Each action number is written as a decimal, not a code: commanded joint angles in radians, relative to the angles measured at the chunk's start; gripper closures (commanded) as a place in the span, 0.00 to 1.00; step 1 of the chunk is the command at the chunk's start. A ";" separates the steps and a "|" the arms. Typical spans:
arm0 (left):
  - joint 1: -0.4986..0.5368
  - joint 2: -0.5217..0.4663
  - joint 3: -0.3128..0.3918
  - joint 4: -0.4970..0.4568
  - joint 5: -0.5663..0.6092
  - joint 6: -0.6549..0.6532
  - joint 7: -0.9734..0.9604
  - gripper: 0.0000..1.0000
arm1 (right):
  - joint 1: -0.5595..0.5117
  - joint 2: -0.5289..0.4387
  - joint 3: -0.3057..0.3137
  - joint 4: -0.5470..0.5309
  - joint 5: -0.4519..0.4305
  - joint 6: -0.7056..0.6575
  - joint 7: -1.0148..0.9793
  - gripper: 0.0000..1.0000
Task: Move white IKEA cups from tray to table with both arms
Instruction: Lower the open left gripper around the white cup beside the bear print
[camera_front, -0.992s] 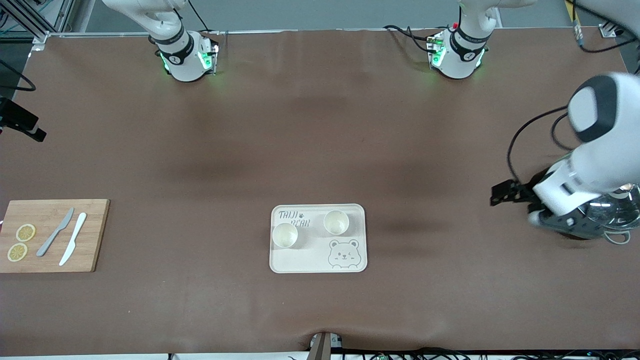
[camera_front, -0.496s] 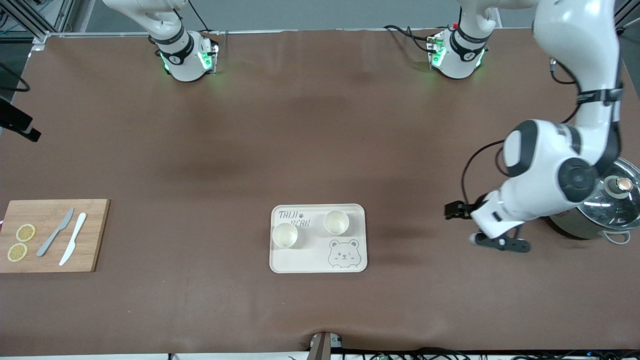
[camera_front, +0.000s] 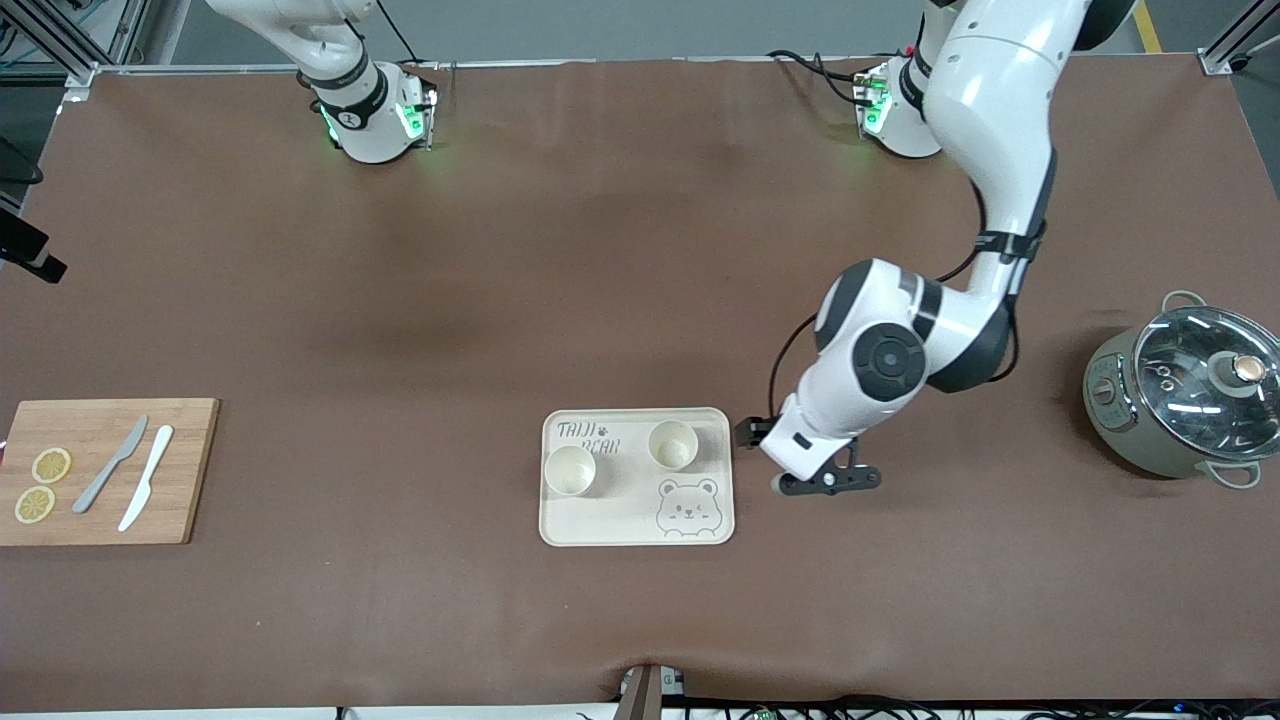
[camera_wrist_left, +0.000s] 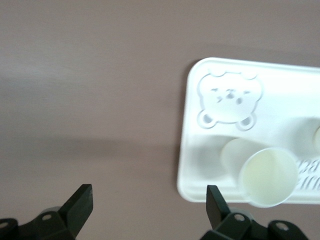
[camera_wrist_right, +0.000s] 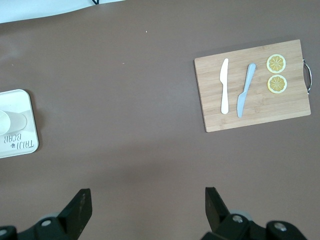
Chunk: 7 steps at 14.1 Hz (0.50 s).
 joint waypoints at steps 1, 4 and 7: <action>-0.038 0.055 0.027 0.058 0.021 0.030 -0.080 0.00 | -0.015 0.015 0.010 0.022 0.010 -0.007 0.002 0.00; -0.088 0.087 0.055 0.060 0.019 0.110 -0.127 0.00 | -0.003 0.015 0.011 0.018 0.010 -0.007 -0.001 0.00; -0.114 0.097 0.060 0.060 0.021 0.123 -0.157 0.00 | 0.054 0.027 0.010 0.019 0.003 -0.002 0.011 0.00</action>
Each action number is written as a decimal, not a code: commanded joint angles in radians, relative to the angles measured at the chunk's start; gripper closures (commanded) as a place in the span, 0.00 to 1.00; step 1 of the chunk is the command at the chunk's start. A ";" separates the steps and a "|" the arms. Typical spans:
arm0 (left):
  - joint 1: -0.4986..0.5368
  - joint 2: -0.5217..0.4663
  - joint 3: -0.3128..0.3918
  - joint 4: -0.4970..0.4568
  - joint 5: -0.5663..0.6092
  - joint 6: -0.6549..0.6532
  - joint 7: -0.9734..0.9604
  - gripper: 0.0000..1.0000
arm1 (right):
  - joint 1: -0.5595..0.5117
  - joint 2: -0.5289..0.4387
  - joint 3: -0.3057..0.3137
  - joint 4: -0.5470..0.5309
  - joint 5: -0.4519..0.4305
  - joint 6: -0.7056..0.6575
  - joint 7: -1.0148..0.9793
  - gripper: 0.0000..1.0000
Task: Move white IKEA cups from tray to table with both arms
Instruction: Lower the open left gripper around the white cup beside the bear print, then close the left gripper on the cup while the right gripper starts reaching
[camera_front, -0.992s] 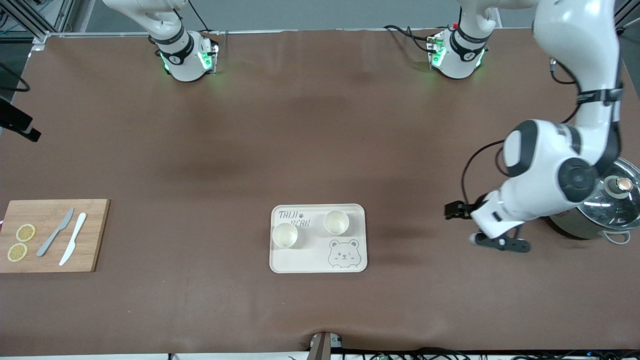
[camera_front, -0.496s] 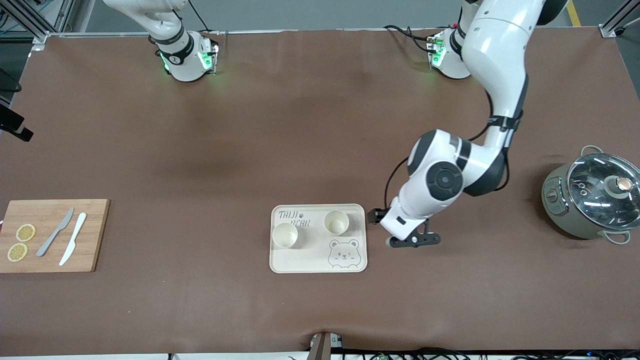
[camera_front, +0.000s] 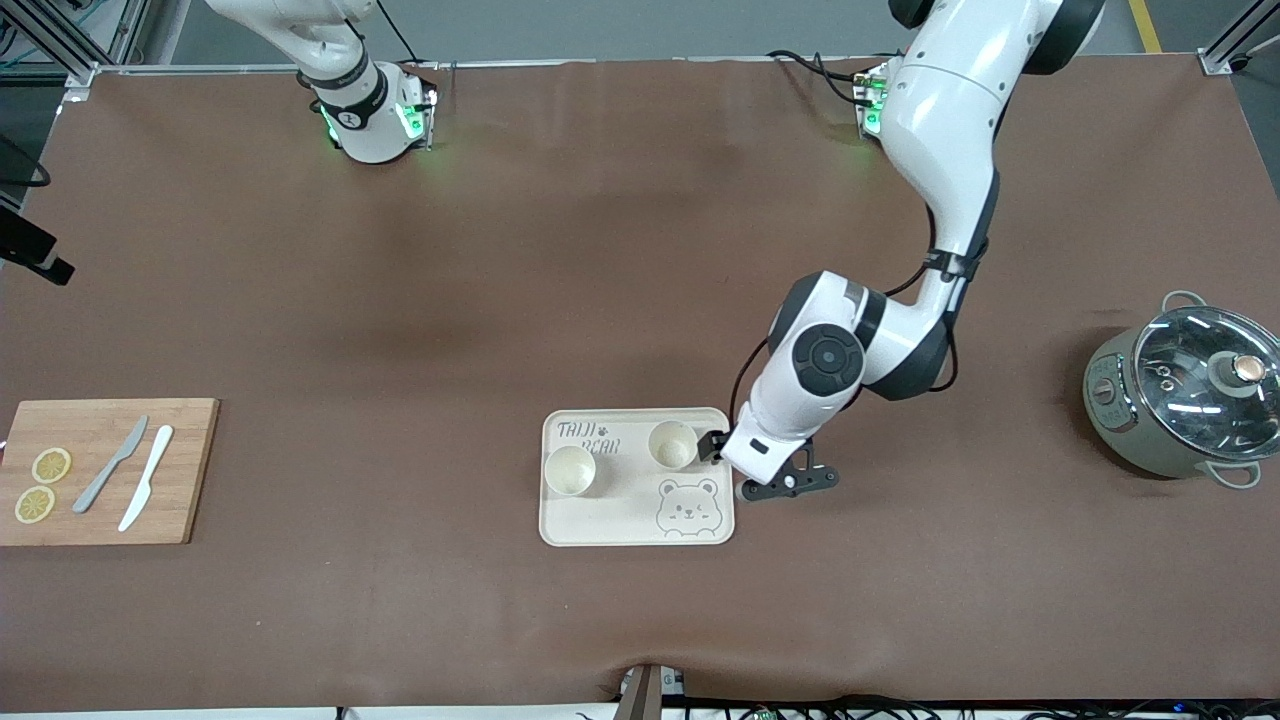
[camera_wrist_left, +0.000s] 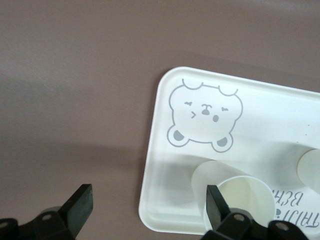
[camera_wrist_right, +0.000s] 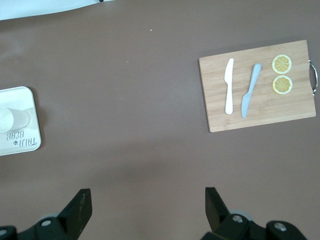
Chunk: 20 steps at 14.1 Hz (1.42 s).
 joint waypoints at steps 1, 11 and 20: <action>-0.038 0.019 0.019 0.032 0.020 0.003 -0.046 0.00 | 0.054 0.022 0.000 0.019 -0.010 0.006 0.011 0.00; -0.161 0.089 0.105 0.031 0.020 0.123 -0.140 0.00 | 0.062 0.036 0.000 0.019 0.004 0.020 0.019 0.00; -0.161 0.121 0.099 0.023 0.012 0.172 -0.200 0.74 | 0.184 0.100 0.002 0.024 0.002 0.077 0.108 0.00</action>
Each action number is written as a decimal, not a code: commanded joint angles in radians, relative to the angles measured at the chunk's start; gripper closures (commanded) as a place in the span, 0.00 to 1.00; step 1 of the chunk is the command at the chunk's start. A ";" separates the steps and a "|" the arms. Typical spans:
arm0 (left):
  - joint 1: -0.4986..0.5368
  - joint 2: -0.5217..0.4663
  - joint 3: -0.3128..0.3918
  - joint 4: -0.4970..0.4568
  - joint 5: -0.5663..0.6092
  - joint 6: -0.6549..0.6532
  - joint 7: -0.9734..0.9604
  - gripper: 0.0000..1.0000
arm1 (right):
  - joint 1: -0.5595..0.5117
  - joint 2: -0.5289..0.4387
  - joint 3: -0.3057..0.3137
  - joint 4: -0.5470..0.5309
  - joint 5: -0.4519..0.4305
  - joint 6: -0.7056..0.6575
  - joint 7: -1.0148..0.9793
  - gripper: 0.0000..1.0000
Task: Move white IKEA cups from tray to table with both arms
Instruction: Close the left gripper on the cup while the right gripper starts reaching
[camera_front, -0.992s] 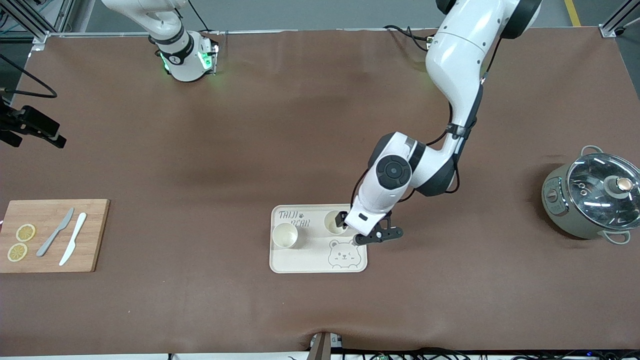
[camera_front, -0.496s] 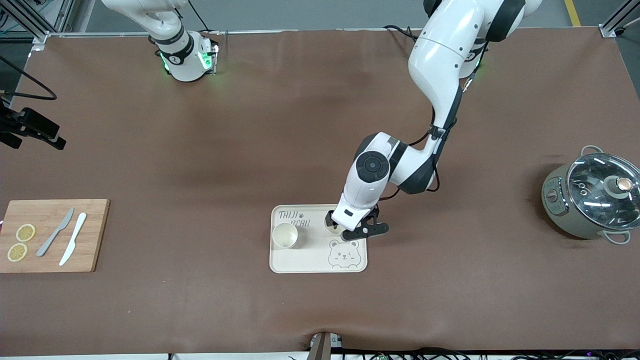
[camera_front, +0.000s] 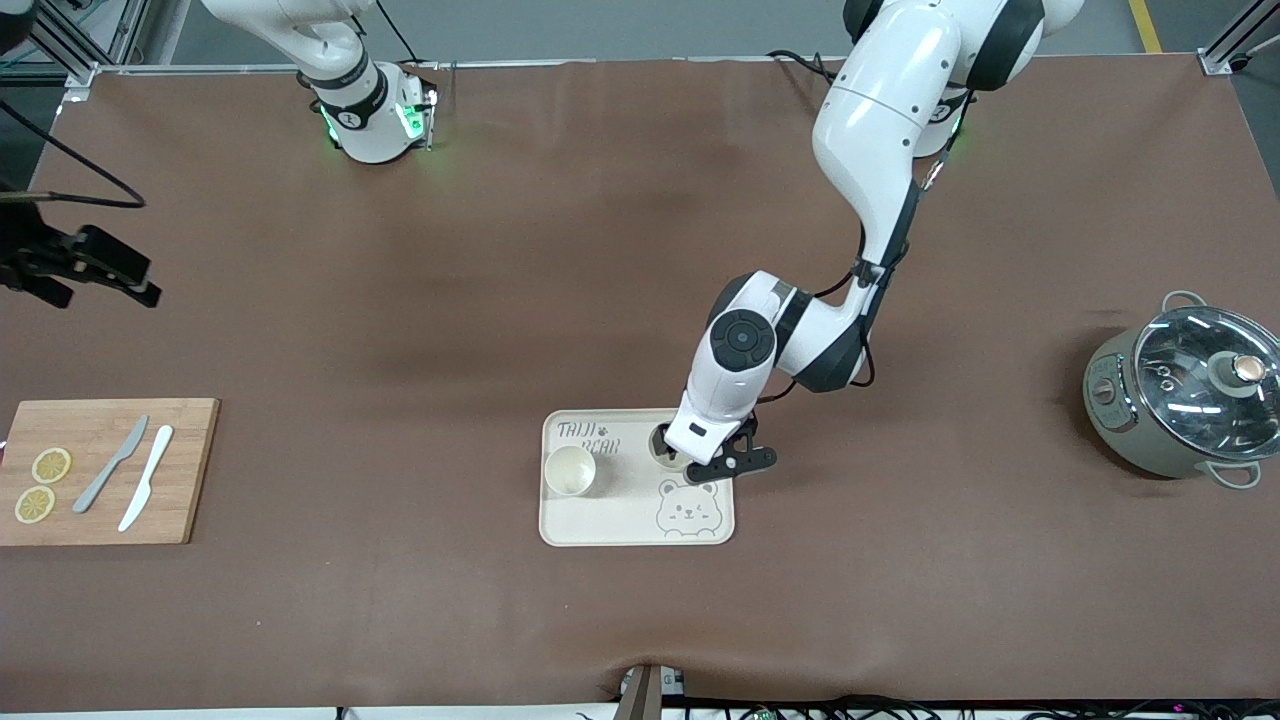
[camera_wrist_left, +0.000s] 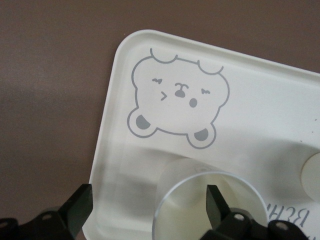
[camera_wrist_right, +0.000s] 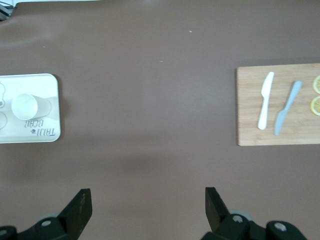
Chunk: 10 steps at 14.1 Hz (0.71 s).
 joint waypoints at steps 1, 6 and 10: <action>-0.013 0.018 0.011 0.017 0.020 0.023 -0.070 1.00 | 0.075 0.069 -0.003 0.034 0.000 0.034 0.098 0.00; -0.016 0.028 0.014 0.017 0.020 0.025 -0.070 1.00 | 0.226 0.195 -0.005 0.082 -0.006 0.122 0.333 0.00; -0.014 0.009 0.011 0.019 0.014 0.023 -0.082 1.00 | 0.249 0.284 -0.003 0.083 0.005 0.243 0.364 0.00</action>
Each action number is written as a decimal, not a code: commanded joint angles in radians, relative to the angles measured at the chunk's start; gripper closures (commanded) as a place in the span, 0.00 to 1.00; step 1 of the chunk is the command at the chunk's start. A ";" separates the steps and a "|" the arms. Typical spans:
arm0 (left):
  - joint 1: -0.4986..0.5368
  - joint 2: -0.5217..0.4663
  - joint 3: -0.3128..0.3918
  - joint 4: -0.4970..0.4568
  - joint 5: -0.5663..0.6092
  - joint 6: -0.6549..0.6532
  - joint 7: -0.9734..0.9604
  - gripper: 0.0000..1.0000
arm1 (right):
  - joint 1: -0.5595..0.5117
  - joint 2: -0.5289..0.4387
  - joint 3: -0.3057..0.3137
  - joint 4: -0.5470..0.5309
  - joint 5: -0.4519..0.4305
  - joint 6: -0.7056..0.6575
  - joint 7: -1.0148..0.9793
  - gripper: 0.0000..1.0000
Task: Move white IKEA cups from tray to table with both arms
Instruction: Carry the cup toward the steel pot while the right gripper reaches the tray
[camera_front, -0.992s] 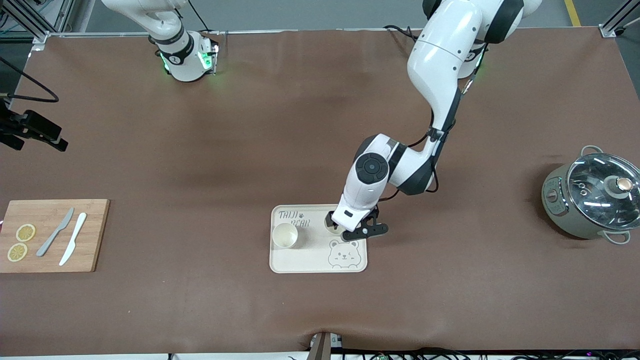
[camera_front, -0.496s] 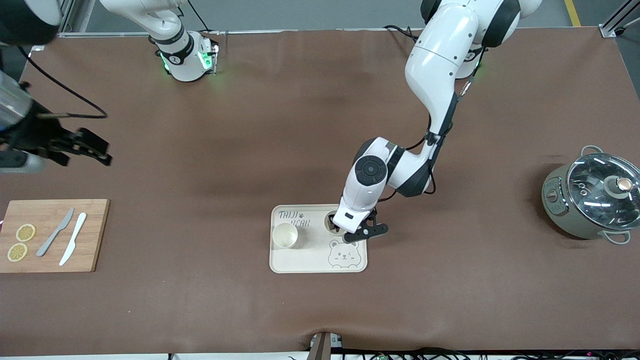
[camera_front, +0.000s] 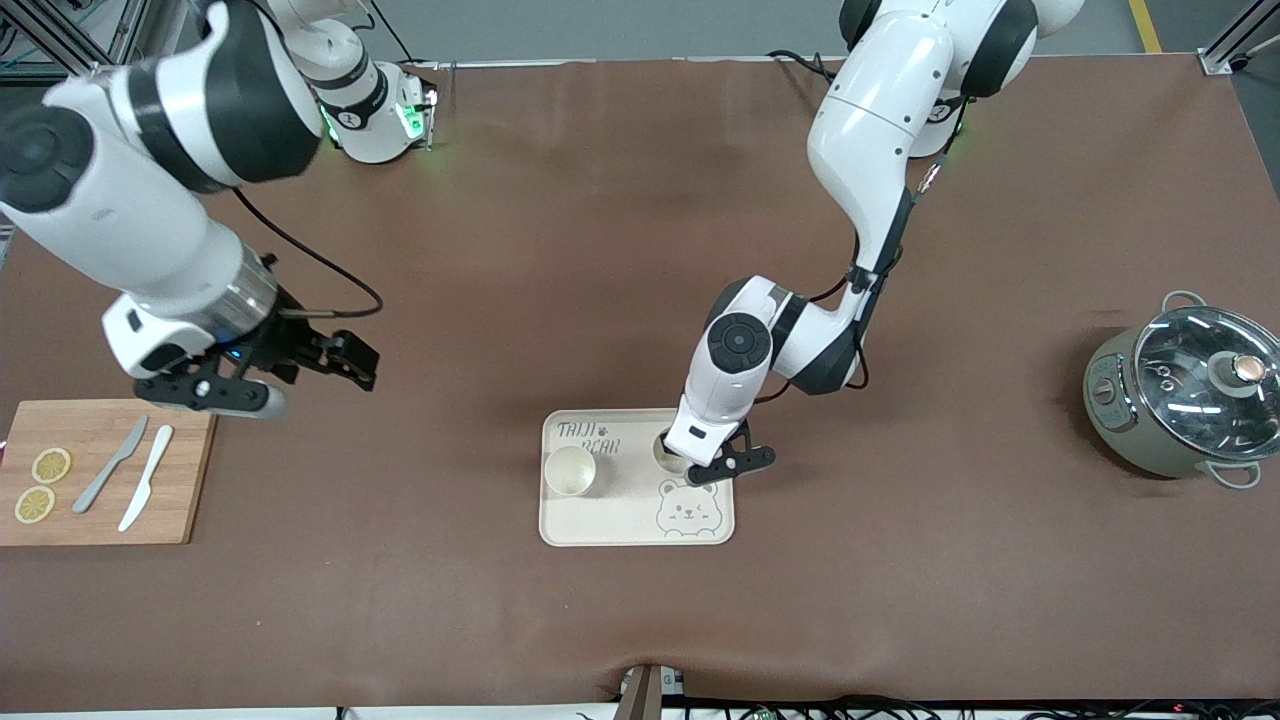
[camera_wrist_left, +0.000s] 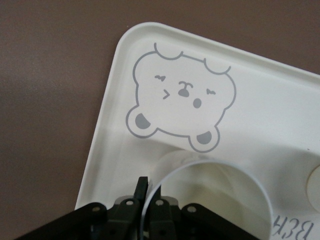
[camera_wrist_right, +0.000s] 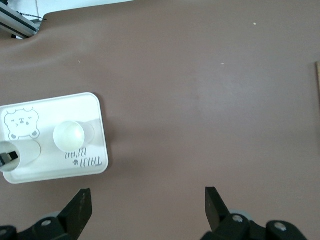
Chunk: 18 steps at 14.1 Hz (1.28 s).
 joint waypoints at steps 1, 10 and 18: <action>-0.009 -0.036 0.011 0.016 0.009 -0.008 -0.032 1.00 | 0.013 0.074 -0.010 0.038 0.021 0.057 0.037 0.00; 0.155 -0.474 0.008 -0.181 0.017 -0.490 0.401 1.00 | 0.117 0.257 -0.010 0.034 0.039 0.298 0.214 0.00; 0.390 -0.849 0.005 -0.807 0.017 -0.188 0.874 1.00 | 0.177 0.406 -0.010 0.038 0.033 0.407 0.243 0.00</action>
